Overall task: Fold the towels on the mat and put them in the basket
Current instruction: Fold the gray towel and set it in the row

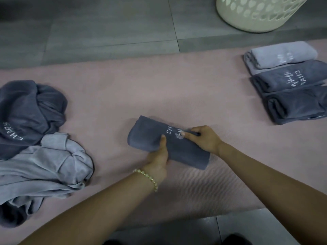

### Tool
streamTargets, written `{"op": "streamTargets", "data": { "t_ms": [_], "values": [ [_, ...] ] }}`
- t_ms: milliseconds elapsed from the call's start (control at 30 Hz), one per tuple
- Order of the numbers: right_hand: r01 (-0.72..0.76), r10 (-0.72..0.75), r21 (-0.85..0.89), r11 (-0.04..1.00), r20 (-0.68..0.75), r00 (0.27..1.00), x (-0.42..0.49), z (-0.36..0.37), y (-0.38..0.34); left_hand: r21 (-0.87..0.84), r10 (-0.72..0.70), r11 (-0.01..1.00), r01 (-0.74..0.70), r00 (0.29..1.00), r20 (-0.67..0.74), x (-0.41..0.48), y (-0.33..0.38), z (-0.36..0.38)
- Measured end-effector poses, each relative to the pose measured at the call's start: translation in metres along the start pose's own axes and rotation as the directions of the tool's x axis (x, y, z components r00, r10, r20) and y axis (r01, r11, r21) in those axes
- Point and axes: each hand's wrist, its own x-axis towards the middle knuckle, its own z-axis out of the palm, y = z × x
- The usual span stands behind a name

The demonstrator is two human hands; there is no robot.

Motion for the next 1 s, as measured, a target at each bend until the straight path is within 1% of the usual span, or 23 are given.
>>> {"op": "streamTargets", "data": {
  "t_ms": [33,67,133,167,200,233,267,300,333,367,400,433,500,567,633,667,700,767,800,833,933,967,1000],
  "values": [
    [-0.040,0.039,0.154,0.987,0.012,0.999,-0.006,0.006,-0.001,-0.003,0.009,1.000,-0.008,1.000,0.015,-0.004,-0.003,0.006],
    [-0.054,0.058,0.267,0.962,-0.007,0.998,-0.014,0.011,-0.002,-0.006,0.046,0.999,-0.046,0.999,0.020,-0.009,-0.003,0.012],
    [-0.029,0.061,0.378,0.925,-0.073,0.996,-0.029,0.011,-0.005,-0.001,0.195,0.981,-0.195,0.979,0.060,-0.012,0.004,0.015],
    [-0.036,0.074,0.402,0.915,-0.080,0.994,-0.034,0.006,-0.006,0.017,0.264,0.963,-0.268,0.956,0.129,-0.014,0.010,0.015],
    [-0.068,0.098,0.428,0.901,-0.048,0.994,-0.039,-0.002,-0.005,0.044,0.308,0.944,-0.326,0.924,0.228,-0.016,0.016,0.015],
    [-0.115,0.115,0.465,0.878,0.028,0.993,-0.044,-0.012,-0.004,0.073,0.319,0.928,-0.364,0.882,0.347,-0.021,0.025,0.016],
    [-0.165,0.109,0.526,0.834,0.137,0.985,-0.048,-0.022,-0.003,0.123,0.290,0.914,-0.386,0.836,0.465,-0.025,0.034,0.018],
    [-0.208,0.078,0.601,0.772,0.235,0.969,-0.052,-0.032,-0.003,0.187,0.230,0.901,-0.393,0.795,0.561,-0.030,0.043,0.023],
    [-0.249,0.052,0.670,0.700,0.300,0.953,-0.057,-0.041,-0.003,0.267,0.163,0.871,-0.411,0.756,0.634,-0.033,0.052,0.029],
    [-0.277,0.034,0.720,0.637,0.332,0.943,-0.063,-0.050,-0.003,0.337,0.101,0.836,-0.433,0.724,0.682,-0.038,0.059,0.038],
    [-0.283,0.023,0.761,0.583,0.333,0.943,-0.068,-0.058,0.000,0.392,0.061,0.793,-0.466,0.702,0.710,-0.042,0.062,0.048],
    [-0.272,0.015,0.799,0.537,0.313,0.950,-0.072,-0.065,0.003,0.423,0.048,0.757,-0.498,0.688,0.724,-0.046,0.065,0.060],
    [-0.205,0.025,0.858,0.472,0.219,0.975,-0.080,-0.080,0.015,0.469,0.104,0.662,-0.585,0.692,0.715,-0.051,0.063,0.089],
    [-0.132,0.087,0.884,0.449,0.103,0.991,-0.087,-0.094,0.032,0.520,0.117,0.550,-0.654,0.677,0.727,-0.054,0.056,0.122],
    [-0.068,0.162,0.897,0.436,-0.004,0.987,-0.096,-0.111,0.054,0.529,0.079,0.492,-0.691,0.641,0.763,-0.054,0.045,0.156],
    [-0.022,0.202,0.905,0.425,-0.071,0.977,-0.103,-0.122,0.066,0.527,0.083,0.443,-0.725,0.619,0.781,-0.053,0.039,0.172],
    [0.032,0.250,0.914,0.405,-0.144,0.958,-0.110,-0.135,0.078,0.533,0.113,0.359,-0.766,0.603,0.790,-0.051,0.034,0.187],
    [0.147,0.376,0.919,0.366,-0.291,0.880,-0.126,-0.163,0.103,0.578,0.200,0.082,-0.812,0.582,0.788,-0.040,0.027,0.211],
    [0.199,0.426,0.914,0.355,-0.348,0.835,-0.133,-0.177,0.116,0.604,0.228,-0.050,-0.796,0.579,0.782,-0.032,0.023,0.221],
    [0.249,0.458,0.905,0.344,-0.393,0.797,-0.140,-0.189,0.129,0.620,0.244,-0.142,-0.772,0.580,0.777,-0.025,0.019,0.230],
    [0.384,0.510,0.861,0.332,-0.507,0.695,-0.155,-0.220,0.158,0.595,0.237,-0.323,-0.736,0.546,0.804,-0.015,0.000,0.255],
    [0.432,0.516,0.836,0.338,-0.548,0.658,-0.158,-0.229,0.165,0.590,0.213,-0.382,-0.711,0.554,0.805,-0.013,-0.006,0.260],
    [0.473,0.521,0.811,0.344,-0.584,0.623,-0.160,-0.237,0.171,0.592,0.175,-0.434,-0.679,0.581,0.795,-0.010,-0.011,0.263]
  ]
}}
